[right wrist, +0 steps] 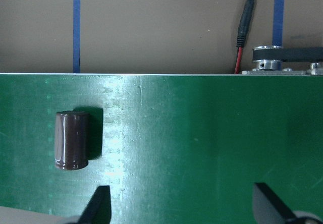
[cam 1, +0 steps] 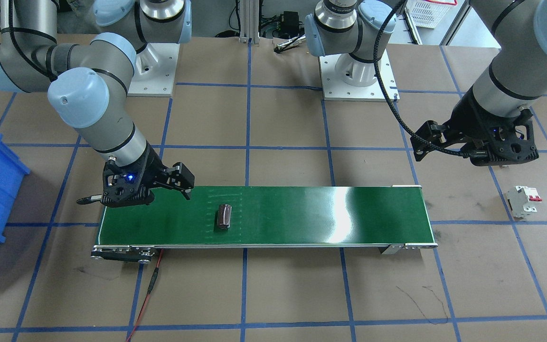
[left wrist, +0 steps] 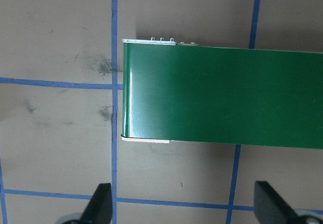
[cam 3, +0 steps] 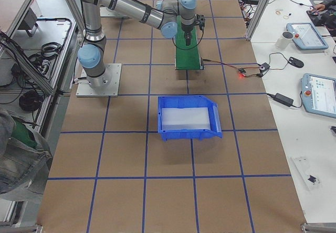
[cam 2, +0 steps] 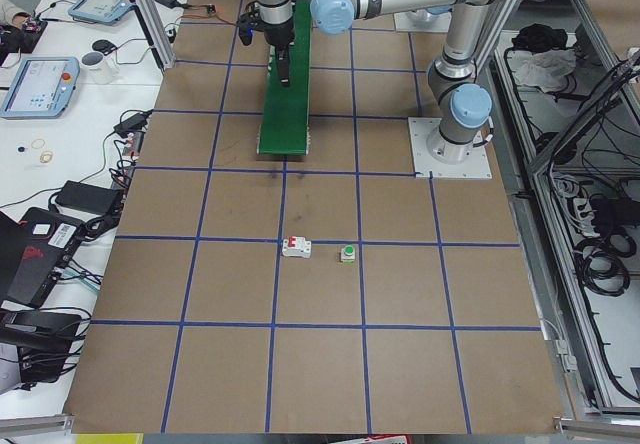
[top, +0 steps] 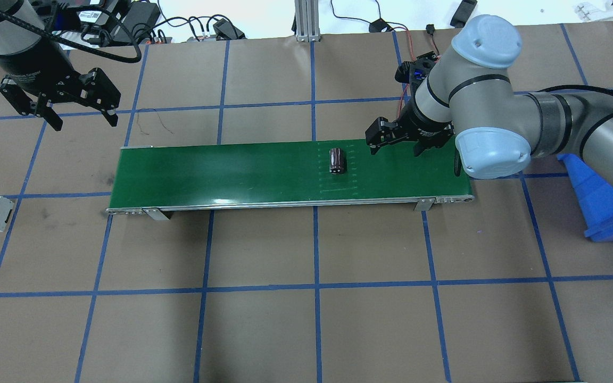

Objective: Move capacitor from left to right
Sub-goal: 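Lower the right gripper onto the capacitor on the belt and close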

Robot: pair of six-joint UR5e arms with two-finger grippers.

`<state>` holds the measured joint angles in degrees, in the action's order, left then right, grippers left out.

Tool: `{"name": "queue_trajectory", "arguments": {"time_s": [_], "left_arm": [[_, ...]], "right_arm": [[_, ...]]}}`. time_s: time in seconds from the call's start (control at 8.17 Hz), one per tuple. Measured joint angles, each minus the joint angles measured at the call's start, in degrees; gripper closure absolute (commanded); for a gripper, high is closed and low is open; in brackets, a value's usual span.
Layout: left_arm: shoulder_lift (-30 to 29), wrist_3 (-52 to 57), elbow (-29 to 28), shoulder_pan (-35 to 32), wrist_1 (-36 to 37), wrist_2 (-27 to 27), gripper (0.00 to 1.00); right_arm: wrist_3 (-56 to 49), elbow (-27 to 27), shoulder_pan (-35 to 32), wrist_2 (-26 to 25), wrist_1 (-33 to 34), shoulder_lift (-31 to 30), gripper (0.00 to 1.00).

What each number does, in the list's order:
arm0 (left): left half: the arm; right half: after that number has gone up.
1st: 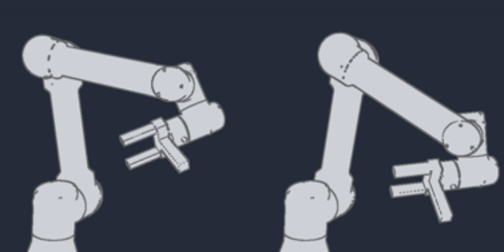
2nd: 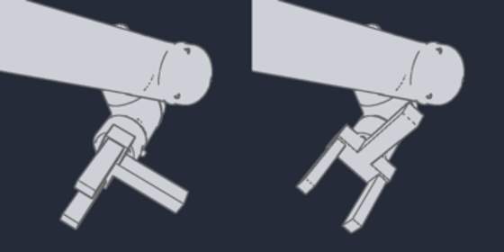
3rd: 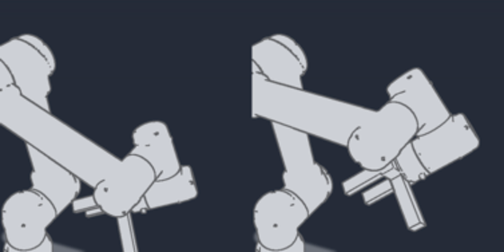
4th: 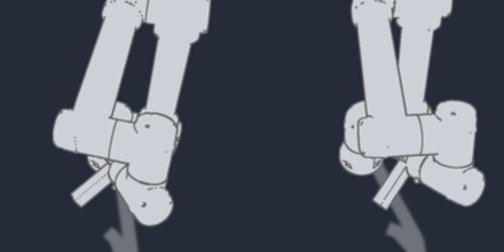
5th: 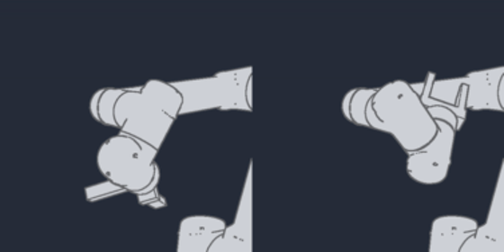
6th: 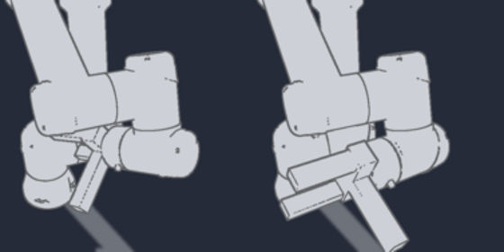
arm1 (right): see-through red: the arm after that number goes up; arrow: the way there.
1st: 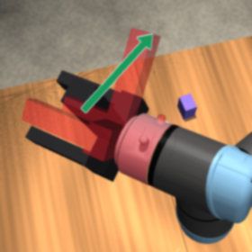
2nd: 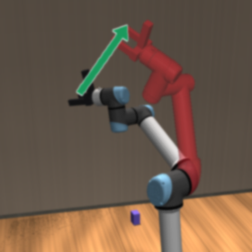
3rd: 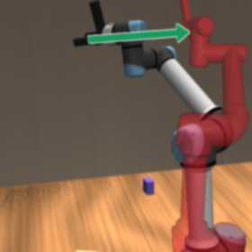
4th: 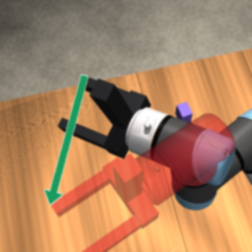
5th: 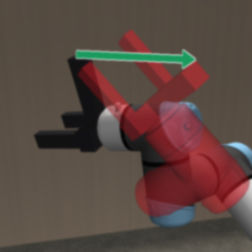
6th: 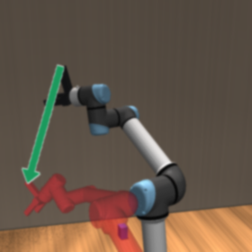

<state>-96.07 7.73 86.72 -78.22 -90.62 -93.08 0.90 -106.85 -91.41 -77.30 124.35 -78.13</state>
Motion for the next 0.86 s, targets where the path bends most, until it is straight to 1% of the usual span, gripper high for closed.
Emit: {"name": "queue_trajectory", "arguments": {"time_s": [0.86], "left_arm": [[0.00, 0.00, -0.04, 0.00, 0.00, 0.00, 0.00]], "right_arm": [[1.37, -0.11, -0.17, -0.04, -0.34, 1.59, 0.01]]}}
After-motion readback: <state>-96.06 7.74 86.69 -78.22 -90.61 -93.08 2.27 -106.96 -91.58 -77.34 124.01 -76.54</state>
